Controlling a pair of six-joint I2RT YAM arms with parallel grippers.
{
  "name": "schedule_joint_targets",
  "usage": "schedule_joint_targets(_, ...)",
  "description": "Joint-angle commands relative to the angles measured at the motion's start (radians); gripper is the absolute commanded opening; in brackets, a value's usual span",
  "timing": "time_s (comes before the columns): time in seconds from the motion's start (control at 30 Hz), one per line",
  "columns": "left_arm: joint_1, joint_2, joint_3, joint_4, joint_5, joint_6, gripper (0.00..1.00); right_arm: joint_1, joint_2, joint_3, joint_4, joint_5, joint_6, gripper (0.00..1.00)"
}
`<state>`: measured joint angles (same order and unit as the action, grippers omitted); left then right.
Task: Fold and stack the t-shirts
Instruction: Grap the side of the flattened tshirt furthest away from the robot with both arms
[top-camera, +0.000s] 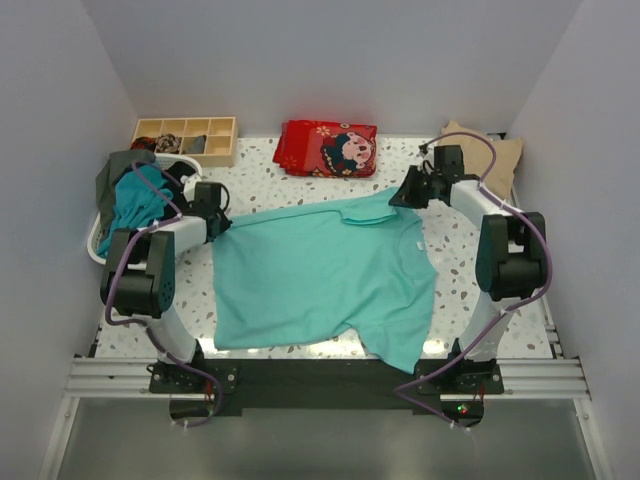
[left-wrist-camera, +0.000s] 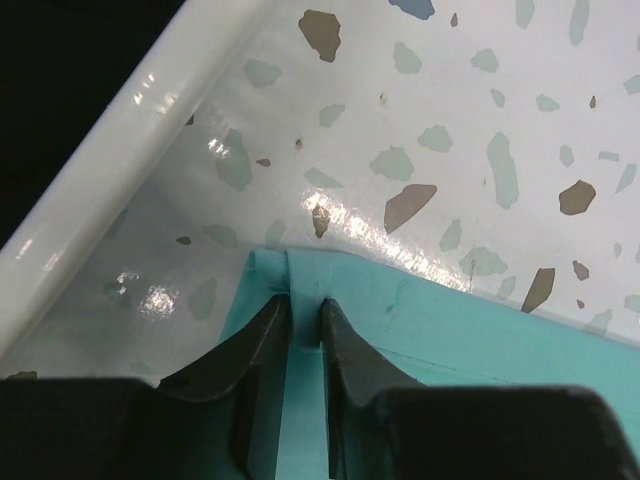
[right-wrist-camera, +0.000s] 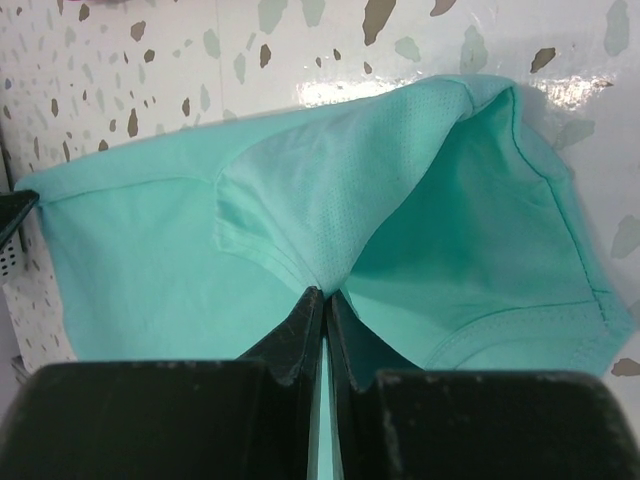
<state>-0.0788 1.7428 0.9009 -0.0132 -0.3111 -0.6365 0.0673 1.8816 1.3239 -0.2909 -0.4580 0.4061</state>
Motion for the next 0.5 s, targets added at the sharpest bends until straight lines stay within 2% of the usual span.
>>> schedule_joint_targets(0.0, 0.007, -0.005, 0.030, 0.048, -0.034, -0.011, 0.20, 0.006, -0.093, 0.008, -0.008, 0.010, -0.019, 0.04)
schedule_joint_targets(0.1, 0.007, -0.028, 0.032, 0.044, -0.031, -0.009, 0.19, 0.006, -0.145, 0.001, -0.027, 0.068, -0.030, 0.04)
schedule_joint_targets(0.27, 0.007, -0.058, 0.053, 0.019, -0.022, 0.000, 0.01, 0.006, -0.219, -0.012, -0.060, 0.151, -0.049, 0.04)
schedule_joint_targets(0.47, 0.007, -0.121, 0.061, -0.030, 0.006, -0.003, 0.00, 0.003, -0.272, -0.028, -0.094, 0.199, -0.053, 0.03)
